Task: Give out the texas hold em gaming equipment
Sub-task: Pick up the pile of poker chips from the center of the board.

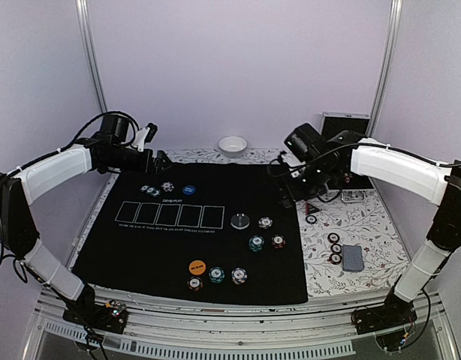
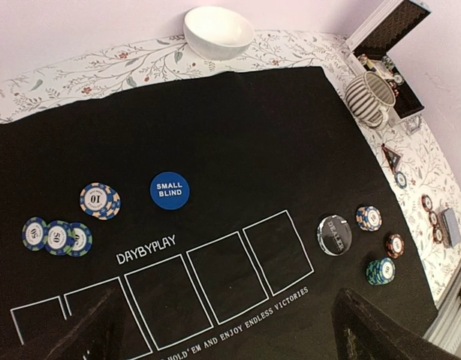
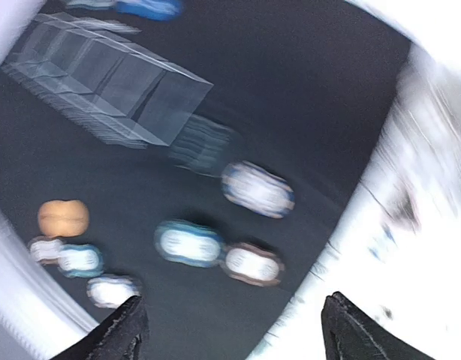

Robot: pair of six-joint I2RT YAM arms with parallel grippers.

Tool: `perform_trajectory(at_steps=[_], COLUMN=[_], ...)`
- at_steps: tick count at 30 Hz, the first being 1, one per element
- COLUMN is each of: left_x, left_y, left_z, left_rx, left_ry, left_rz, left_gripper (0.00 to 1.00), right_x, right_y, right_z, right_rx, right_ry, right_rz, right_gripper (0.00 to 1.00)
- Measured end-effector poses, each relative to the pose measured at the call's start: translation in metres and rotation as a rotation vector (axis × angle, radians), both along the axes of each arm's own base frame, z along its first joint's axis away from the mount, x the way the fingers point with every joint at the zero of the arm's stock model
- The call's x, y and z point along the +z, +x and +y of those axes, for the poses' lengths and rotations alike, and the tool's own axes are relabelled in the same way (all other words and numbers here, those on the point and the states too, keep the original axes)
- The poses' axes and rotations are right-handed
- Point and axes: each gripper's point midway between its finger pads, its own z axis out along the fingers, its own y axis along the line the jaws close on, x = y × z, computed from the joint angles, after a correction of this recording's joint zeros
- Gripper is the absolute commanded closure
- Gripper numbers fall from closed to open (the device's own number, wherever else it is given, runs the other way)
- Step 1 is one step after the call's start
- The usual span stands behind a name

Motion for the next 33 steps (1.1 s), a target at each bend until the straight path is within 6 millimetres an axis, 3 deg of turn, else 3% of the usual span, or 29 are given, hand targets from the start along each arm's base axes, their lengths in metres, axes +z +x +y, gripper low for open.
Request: perform_trajectory(at_steps=[2,4,7,10,13,18,29,33], left_x=[0.000,0.000,0.000,0.000,0.000,0.000,0.000,-0.001], left_y=[0.000,0.000,0.000,0.000,0.000,0.000,0.000,0.000], left_z=[0.000,0.000,0.000,0.000,0.000,0.000,0.001,0.001], left_rx=[-0.001,-0.002,-0.002,-0.002,-0.002,-0.001,0.001,0.002], left_ry=[-0.001,-0.002,-0.002,-0.003,-0.002,-0.002,-0.001,-0.001], left_rz=[0.001,0.001,0.001,0.001,0.001,0.001,0.002,0.002], left_gripper=[0.02,0.02,0.02,0.02,0.02,0.02,0.02,0.02], right_x=[-0.045,-0.086,-0.122,-0.139,-0.146,-0.161,-0.189,-0.190], right_y=[0.017,0.016,0.003,0.000,0.006,0.017,0.006,0.005], right_z=[-0.064,-0.116,-0.164,-0.191,-0.205,-0.212,-0.223,-0.222], right_rx=[-0.174,-0.300,-0.399,-0.463,-0.497,-0.497,-0.496,-0.496], right_ry=[-0.090,-0.176,-0.246,-0.254,-0.238,-0.223,-0.262,-0.264], right_rz=[0.091,0.189,0.296,0.349,0.360,0.374,0.448,0.452], right_gripper=[0.01,0.01,0.01,0.04,0.11,0.25,0.30,0.40])
